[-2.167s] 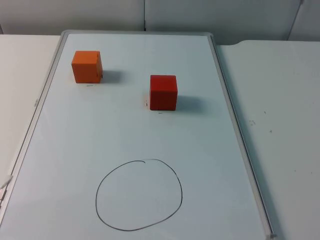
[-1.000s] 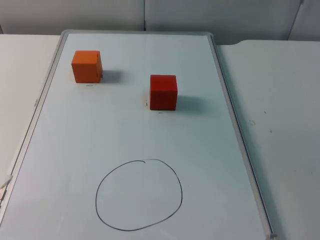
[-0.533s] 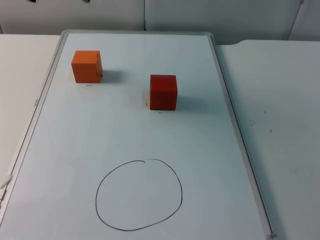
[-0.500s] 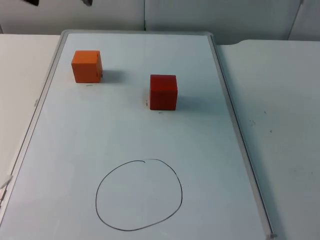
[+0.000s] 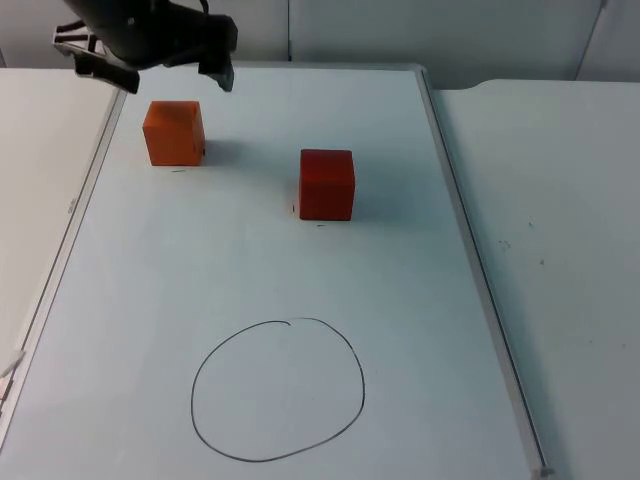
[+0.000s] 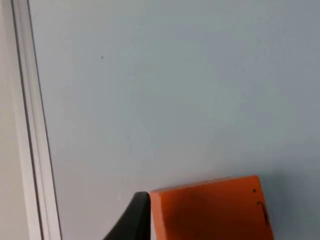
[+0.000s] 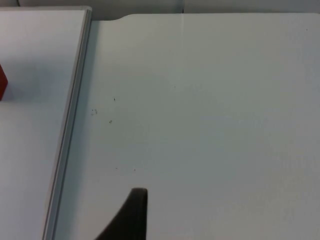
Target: Pick up one cube with the left hand and another cube with the right hand. First place the cube in the right hand at the target position, then stack the cube in the left hand on top.
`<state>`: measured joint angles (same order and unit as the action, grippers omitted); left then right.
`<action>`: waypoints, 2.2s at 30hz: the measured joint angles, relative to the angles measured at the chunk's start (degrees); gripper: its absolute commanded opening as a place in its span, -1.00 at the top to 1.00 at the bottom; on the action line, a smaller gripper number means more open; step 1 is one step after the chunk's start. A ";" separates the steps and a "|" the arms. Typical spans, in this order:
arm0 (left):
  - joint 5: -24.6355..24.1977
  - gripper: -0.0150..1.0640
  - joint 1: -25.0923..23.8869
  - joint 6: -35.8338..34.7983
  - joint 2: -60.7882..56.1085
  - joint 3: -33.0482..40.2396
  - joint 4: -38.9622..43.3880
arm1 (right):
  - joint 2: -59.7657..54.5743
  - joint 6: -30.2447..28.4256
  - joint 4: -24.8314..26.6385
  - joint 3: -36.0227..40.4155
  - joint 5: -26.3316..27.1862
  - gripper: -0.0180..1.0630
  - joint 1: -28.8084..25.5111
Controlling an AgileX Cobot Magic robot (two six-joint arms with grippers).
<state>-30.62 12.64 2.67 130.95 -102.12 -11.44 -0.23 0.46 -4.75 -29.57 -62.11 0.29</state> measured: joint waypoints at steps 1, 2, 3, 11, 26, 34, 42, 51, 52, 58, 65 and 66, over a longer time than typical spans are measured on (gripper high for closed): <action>0.00 -0.80 0.00 -0.42 0.61 0.00 0.00 | 0.00 0.00 0.00 0.00 0.00 -0.98 0.00; 0.13 -0.80 0.00 -0.75 1.16 0.00 0.12 | 0.00 0.00 0.00 0.00 0.00 -0.98 0.00; 0.25 -0.80 0.00 -1.05 1.78 0.00 0.23 | 0.00 0.00 0.00 0.00 0.00 -0.98 0.00; 1.36 -0.80 0.00 -1.38 4.38 -0.03 1.16 | 0.00 0.00 0.00 0.00 0.00 -0.97 0.00; 4.05 -0.58 0.12 -1.38 6.33 -0.03 1.85 | 0.00 0.00 0.00 0.00 0.00 -0.97 0.00; 4.51 0.51 0.12 -1.28 6.33 -0.03 2.68 | 0.00 0.00 0.00 0.00 0.00 -0.97 0.00; -0.28 0.77 0.12 -1.70 2.53 -0.03 3.19 | 0.00 0.00 0.00 0.00 0.00 -0.97 0.00; -7.16 0.77 0.12 -2.30 -13.51 -0.03 3.31 | 0.00 0.00 0.00 0.00 0.00 -0.97 0.00; -8.19 0.77 0.12 -2.30 -15.71 -0.03 3.41 | 0.00 0.00 0.00 0.00 0.00 -0.97 0.00; -14.68 0.77 0.12 -4.99 -28.94 -0.03 8.15 | 0.00 0.00 0.00 0.00 0.00 -0.97 0.00; -16.87 0.77 0.12 -6.24 -42.52 7.68 11.44 | 0.00 0.00 0.00 0.00 0.00 -0.97 0.00; -16.87 0.77 0.12 -6.24 -42.52 7.68 11.44 | 0.00 0.00 0.00 0.00 0.00 -0.97 0.00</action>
<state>-47.49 12.76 -3.57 88.42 -94.44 0.00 -0.23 0.46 -4.75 -29.57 -62.11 0.29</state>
